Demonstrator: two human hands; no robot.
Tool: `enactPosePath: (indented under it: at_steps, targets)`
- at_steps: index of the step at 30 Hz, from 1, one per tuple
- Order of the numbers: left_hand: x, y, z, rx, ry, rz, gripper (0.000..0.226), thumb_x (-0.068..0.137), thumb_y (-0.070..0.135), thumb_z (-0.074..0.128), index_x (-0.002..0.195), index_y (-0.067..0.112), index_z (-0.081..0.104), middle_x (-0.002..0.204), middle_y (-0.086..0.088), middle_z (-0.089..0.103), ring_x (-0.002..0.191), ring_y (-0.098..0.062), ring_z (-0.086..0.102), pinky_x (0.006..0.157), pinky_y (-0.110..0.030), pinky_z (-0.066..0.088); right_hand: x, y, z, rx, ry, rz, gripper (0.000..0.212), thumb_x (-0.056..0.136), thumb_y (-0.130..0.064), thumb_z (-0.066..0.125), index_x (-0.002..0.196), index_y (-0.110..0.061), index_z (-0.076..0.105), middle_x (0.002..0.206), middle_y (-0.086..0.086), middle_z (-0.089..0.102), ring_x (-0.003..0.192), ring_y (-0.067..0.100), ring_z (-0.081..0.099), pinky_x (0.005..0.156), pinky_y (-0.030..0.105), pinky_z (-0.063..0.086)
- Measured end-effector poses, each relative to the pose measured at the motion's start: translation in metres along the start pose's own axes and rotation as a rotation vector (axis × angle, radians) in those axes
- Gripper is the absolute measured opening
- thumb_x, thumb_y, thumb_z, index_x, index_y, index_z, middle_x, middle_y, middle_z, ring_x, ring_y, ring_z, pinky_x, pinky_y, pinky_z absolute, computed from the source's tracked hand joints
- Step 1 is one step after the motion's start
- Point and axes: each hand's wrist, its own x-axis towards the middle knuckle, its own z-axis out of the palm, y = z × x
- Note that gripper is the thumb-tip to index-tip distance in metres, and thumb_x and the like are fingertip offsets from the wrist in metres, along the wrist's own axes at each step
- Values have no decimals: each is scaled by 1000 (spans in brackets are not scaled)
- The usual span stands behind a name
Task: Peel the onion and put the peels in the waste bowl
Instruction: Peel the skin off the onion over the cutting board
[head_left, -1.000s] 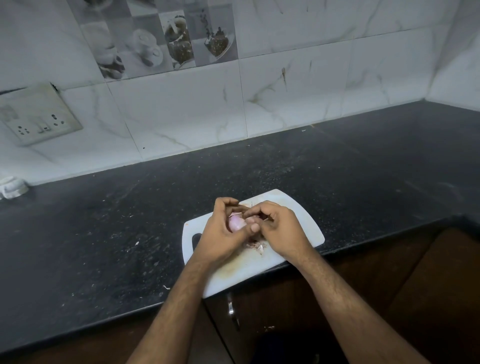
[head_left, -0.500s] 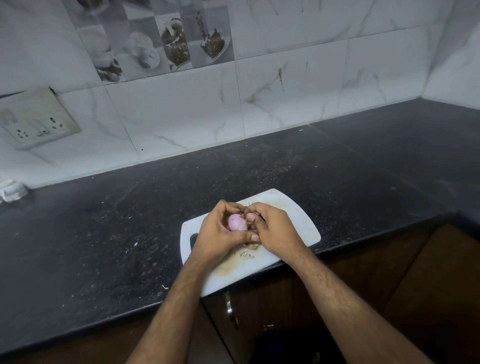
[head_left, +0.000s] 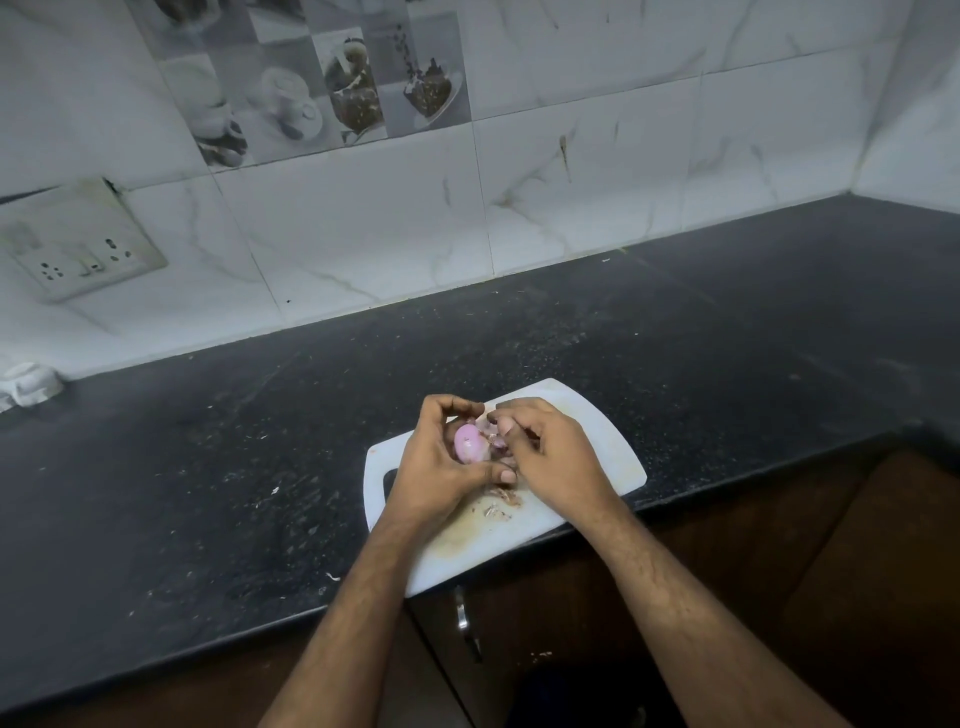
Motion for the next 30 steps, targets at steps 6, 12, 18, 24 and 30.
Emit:
enactPosePath:
  at_steps: [6, 12, 18, 24, 30]
  targets:
    - [0, -3, -2, 0, -32, 12, 91, 49, 12, 104, 124, 21, 53, 131, -8, 65, 116, -27, 73, 92, -50, 64, -3, -4, -4, 134, -72, 26, 12, 95, -22, 72, 105, -25, 76, 102, -16, 73, 96, -2, 67, 82, 11, 52]
    - [0, -2, -3, -2, -50, 12, 84, 50, 19, 105, 120, 23, 58, 124, -7, 69, 114, -33, 73, 89, -62, 63, -1, -5, -4, 147, -94, 30, 7, 95, -19, 72, 100, -23, 74, 99, -13, 73, 95, 3, 67, 81, 13, 53]
    - [1, -3, -2, -3, -66, 12, 83, 48, 26, 104, 119, 28, 61, 119, 2, 72, 112, -22, 71, 95, -45, 62, 1, -4, -2, -100, -151, -50, 9, 101, -20, 61, 102, -26, 68, 101, -19, 65, 104, 1, 52, 84, 12, 39]
    - [-1, 0, 0, -66, -86, -12, 65, 56, 11, 101, 112, 22, 70, 109, -3, 76, 104, -25, 73, 90, -50, 64, 2, -4, -4, -127, -203, -83, 13, 105, -18, 51, 98, -25, 60, 98, -15, 59, 102, 7, 49, 81, 19, 39]
    - [-1, -2, 1, -93, -78, -31, 52, 68, 0, 96, 110, 22, 73, 110, -9, 76, 101, -28, 75, 89, -53, 64, 3, 1, -6, -8, -200, -36, 13, 107, -23, 50, 101, -24, 62, 96, -13, 62, 101, 7, 53, 82, 21, 42]
